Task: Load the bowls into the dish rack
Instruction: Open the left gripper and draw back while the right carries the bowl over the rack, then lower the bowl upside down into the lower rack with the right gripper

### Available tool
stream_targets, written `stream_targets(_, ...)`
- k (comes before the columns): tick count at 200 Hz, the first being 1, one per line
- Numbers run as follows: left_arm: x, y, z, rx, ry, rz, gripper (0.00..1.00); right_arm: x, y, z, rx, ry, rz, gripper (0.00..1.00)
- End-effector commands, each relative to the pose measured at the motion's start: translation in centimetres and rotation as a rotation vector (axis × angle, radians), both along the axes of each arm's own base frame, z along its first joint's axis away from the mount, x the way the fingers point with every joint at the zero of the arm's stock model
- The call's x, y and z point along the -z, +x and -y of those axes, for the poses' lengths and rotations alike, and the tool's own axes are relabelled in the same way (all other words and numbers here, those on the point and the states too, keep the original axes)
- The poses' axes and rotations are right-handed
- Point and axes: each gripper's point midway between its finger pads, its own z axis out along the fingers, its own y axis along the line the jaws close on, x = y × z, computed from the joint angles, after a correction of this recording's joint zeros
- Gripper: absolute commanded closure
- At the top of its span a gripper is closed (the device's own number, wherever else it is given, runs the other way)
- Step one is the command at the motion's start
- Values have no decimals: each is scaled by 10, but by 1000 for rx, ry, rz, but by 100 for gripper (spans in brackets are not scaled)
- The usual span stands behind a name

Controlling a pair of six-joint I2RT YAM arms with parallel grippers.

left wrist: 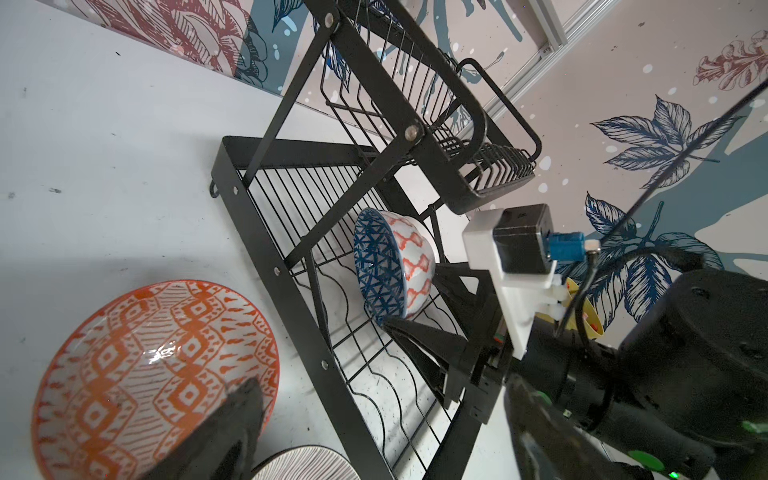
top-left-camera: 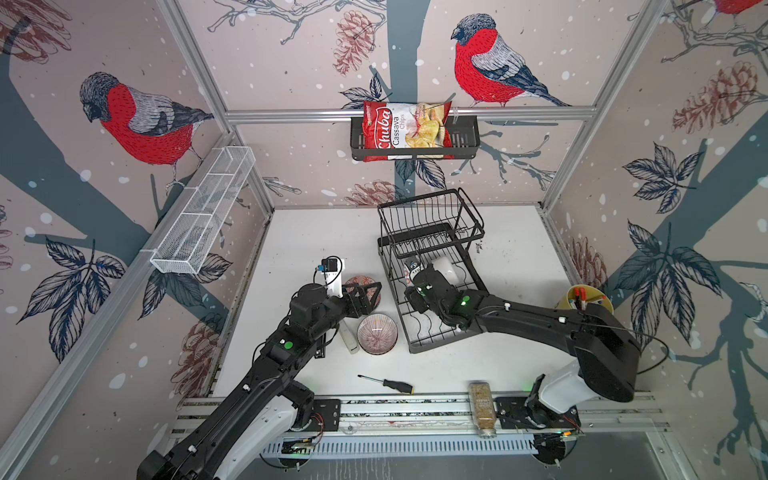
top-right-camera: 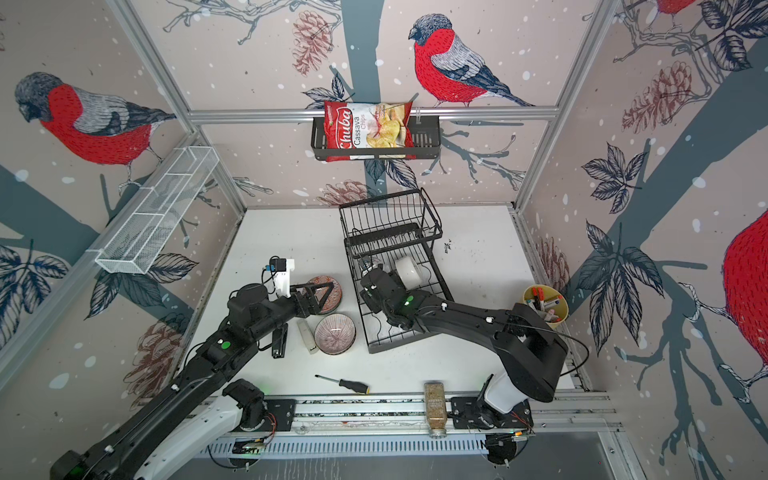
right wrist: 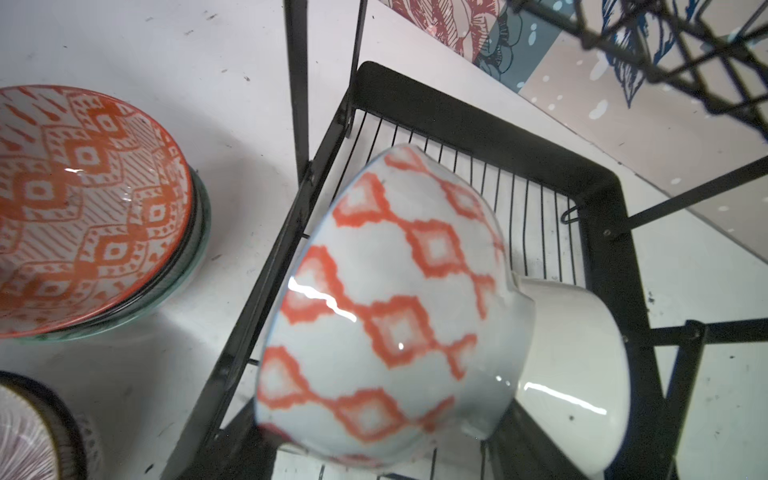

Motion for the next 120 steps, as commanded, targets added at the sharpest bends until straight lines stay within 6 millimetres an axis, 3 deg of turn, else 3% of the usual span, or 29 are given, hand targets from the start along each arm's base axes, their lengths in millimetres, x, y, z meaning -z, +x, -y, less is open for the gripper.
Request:
stream_targets(1,0,-1,-4,-8,12,8,10,-18,17,-2,21,-38,118,42)
stream_targets(120,-3,-2,-9,-22,22,14,9,9,46,-7,49,-315,265,42)
